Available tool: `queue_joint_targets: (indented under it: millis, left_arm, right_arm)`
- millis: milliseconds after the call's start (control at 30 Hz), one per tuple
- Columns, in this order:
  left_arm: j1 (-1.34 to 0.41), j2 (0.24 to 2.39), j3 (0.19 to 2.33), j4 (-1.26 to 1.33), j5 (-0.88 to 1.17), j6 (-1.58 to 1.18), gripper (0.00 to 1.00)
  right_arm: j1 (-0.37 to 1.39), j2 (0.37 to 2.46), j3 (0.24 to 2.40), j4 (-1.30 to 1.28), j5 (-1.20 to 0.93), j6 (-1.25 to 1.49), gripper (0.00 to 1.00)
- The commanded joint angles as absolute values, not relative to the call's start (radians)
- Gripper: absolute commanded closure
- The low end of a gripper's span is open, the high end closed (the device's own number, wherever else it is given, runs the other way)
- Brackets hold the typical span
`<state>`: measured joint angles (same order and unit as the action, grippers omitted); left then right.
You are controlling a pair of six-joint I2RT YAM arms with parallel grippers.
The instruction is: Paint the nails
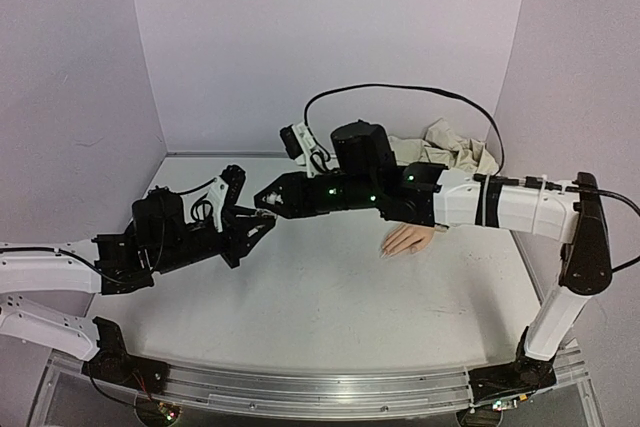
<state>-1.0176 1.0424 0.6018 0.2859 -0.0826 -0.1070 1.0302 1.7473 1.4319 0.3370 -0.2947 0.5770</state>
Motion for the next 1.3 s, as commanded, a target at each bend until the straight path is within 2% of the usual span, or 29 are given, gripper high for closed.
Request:
queue_joint_targets:
  millis: [0,67,167,300,400,500,567,600,700,767,933,1100,1167,1267]
  left_arm:
    - [-1.023,1.034,0.654,0.319,-0.073,-0.149,1.0]
    - [-1.02,1.023,0.652,0.319,-0.024,-0.179,1.0]
    - [-0.979,1.008,0.653,0.319,0.188,-0.231,1.0]
    - [-0.9,1.025,0.682,0.363,0.671,-0.305,1.0]
    - [-0.899,1.043,0.703,0.391,0.863,-0.321,1.0]
    - [-0.899,1.017,0.677,0.391,0.774,-0.299,1.0]
    - [-0.9,0.997,0.651,0.389,0.641,-0.264,1.0]
    - [-0.901,0.988,0.64,0.378,0.556,-0.249,1.0]
    - [-0.913,0.966,0.617,0.36,0.325,-0.208,1.0]
    - [-0.952,0.959,0.611,0.354,0.192,-0.16,1.0]
    - [-1.021,0.979,0.622,0.347,-0.056,-0.083,1.0]
    - [-1.031,1.002,0.631,0.349,-0.127,-0.08,1.0]
    - [-1.034,1.01,0.633,0.348,-0.143,-0.083,1.0]
    - [-1.035,1.014,0.635,0.348,-0.146,-0.087,1.0]
  right_arm:
    - [1.026,1.724,1.433,0.443,-0.362,0.582,0.76]
    - [1.01,1.714,1.414,0.459,-0.416,0.567,0.98]
    - [0.964,1.67,1.337,0.518,-0.597,0.489,1.0]
    - [0.928,1.616,1.266,0.583,-1.17,0.301,1.0]
    - [0.928,1.573,1.233,0.569,-1.24,0.281,1.0]
    - [0.928,1.546,1.213,0.541,-1.148,0.275,0.99]
    - [0.928,1.516,1.2,0.517,-0.986,0.275,0.81]
    - [0.927,1.491,1.192,0.498,-0.871,0.277,0.78]
    - [0.928,1.455,1.185,0.447,-0.524,0.327,0.43]
    - [0.927,1.45,1.196,0.428,-0.408,0.389,0.29]
    - [0.965,1.526,1.298,0.396,-0.271,0.557,0.28]
    - [1.04,1.626,1.421,0.365,-0.171,0.573,0.31]
    - [1.058,1.662,1.462,0.36,-0.166,0.571,0.37]
    - [1.069,1.705,1.501,0.337,-0.146,0.586,0.57]
